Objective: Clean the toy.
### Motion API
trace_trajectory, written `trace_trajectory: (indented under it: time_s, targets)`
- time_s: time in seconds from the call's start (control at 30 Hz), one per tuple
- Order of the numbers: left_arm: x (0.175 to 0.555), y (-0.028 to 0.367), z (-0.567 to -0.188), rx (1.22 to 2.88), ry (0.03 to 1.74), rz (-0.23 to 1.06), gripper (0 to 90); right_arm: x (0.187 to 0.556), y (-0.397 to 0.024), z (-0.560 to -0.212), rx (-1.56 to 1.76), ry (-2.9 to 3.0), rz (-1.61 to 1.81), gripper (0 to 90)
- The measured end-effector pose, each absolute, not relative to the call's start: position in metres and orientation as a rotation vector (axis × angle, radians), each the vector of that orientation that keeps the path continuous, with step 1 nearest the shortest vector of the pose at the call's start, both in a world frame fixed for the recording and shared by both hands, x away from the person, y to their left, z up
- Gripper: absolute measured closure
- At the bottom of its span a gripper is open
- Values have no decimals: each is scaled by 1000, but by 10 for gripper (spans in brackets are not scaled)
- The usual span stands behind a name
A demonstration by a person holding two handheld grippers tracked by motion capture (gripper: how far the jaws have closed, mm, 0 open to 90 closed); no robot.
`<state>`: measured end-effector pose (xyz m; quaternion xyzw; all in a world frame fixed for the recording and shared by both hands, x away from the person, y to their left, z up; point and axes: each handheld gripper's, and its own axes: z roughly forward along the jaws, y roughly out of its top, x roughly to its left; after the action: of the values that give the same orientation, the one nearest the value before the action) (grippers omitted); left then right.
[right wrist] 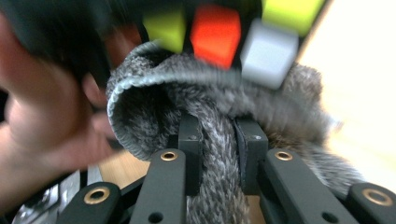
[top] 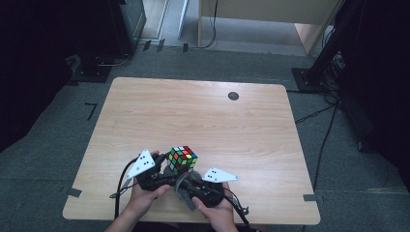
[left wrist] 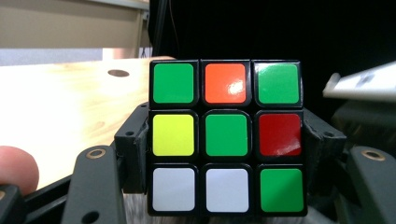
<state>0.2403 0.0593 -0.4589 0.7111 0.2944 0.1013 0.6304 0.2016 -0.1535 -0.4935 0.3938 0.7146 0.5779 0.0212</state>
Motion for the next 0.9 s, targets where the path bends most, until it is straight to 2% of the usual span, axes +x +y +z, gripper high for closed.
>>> trace_trajectory:
  time_s: [0.47, 0.9]
  targets:
    - [239, 57, -456, 1645, 648, 223, 344, 208, -178, -482, 1314, 2106, 1754, 779]
    - [240, 61, -450, 1646, 633, 161, 344, 212, -197, -479, 1358, 1989, 1748, 779]
